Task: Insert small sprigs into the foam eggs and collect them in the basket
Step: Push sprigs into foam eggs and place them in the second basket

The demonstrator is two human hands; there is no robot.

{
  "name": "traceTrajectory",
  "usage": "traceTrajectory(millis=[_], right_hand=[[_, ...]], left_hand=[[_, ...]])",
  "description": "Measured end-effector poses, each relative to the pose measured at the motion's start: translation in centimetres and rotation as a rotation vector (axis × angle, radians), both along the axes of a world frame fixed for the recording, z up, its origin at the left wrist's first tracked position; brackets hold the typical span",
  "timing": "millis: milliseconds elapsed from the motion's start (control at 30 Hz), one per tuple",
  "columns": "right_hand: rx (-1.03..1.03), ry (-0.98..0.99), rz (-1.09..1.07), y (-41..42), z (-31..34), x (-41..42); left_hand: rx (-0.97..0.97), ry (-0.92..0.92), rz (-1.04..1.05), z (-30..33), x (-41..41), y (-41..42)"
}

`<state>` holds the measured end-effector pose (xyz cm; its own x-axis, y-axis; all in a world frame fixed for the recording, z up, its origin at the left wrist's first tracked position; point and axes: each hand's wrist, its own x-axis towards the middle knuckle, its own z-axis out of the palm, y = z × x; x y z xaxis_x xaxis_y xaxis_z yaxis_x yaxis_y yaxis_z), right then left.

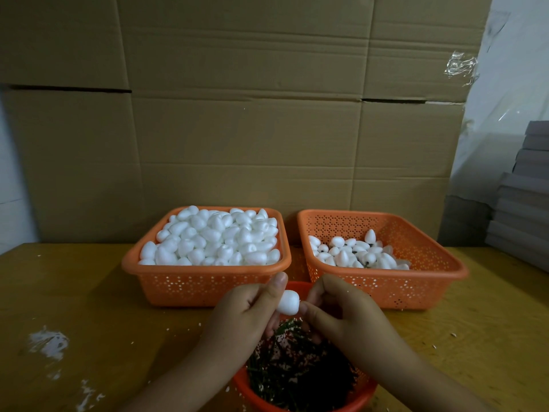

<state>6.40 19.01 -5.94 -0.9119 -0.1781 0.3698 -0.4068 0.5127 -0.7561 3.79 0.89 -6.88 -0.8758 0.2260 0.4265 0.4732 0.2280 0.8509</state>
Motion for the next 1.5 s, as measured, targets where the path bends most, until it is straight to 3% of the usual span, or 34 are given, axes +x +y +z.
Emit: traceTrajectory(millis=[933, 1233, 1500], right_hand=[[-0.008, 0.045, -0.025, 0.1, 0.1, -0.1], [-0.051, -0.129, 0.131, 0.2, 1.4, 0.3], [-0.084, -0.098, 0.107, 0.0, 1.3, 0.3]], left_hand=[[0.025, 0.001, -0.041, -0.3, -0.3, -0.2], [-0.062, 0.061, -0.045, -0.2, -0.1, -0.3], [-0.078, 0.046, -0.055, -0.1, 0.3, -0.3]])
